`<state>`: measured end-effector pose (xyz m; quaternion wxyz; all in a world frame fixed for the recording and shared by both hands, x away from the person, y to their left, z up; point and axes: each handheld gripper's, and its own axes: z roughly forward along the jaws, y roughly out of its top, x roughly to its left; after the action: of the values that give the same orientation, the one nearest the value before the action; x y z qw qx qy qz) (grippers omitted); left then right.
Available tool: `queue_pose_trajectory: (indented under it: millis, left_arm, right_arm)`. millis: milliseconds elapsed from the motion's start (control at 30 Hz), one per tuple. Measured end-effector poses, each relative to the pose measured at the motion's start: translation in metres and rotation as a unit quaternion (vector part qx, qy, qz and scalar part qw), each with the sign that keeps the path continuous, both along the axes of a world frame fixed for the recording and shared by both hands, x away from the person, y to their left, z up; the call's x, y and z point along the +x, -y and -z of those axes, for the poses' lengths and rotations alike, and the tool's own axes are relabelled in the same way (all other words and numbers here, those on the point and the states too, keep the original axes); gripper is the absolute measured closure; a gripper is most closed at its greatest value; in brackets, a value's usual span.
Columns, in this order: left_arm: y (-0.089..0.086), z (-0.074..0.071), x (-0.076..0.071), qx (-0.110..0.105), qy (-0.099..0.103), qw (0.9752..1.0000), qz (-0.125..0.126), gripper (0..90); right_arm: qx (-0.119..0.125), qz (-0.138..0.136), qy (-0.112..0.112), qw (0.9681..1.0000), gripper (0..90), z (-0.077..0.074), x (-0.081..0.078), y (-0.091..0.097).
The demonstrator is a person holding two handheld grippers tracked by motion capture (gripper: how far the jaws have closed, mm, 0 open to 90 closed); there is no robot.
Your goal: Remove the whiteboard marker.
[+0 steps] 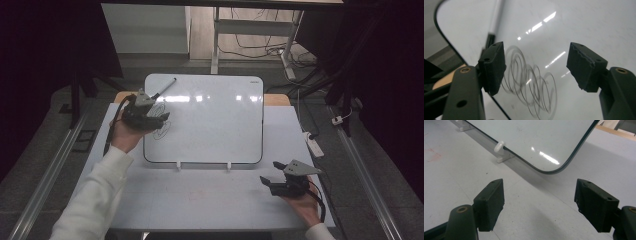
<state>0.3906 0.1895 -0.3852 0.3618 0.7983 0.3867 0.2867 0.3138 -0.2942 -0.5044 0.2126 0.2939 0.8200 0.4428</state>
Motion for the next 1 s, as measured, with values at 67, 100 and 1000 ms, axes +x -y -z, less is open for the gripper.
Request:
queue_pose_trajectory:
  millis: [67, 100, 1000]
  left_arm:
    - [0.004, -0.005, 0.012, 0.008, 0.005, 0.9999, -0.003, 32.3]
    - [0.006, -0.007, 0.018, 0.015, 0.007, 0.9999, -0.004, 33.5]
    - [0.023, -0.017, 0.087, 0.105, 0.026, 0.994, -0.012, 72.3]
  right_arm:
    - [0.0, 0.0, -0.001, 1.0, 24.2, 0.0, 0.0, 0.0]
    - [-0.001, 0.0, -0.003, 1.0, 24.2, 0.001, 0.0, -0.001]
    - [-0.001, 0.004, -0.008, 1.0, 24.7, 0.001, 0.001, -0.001]
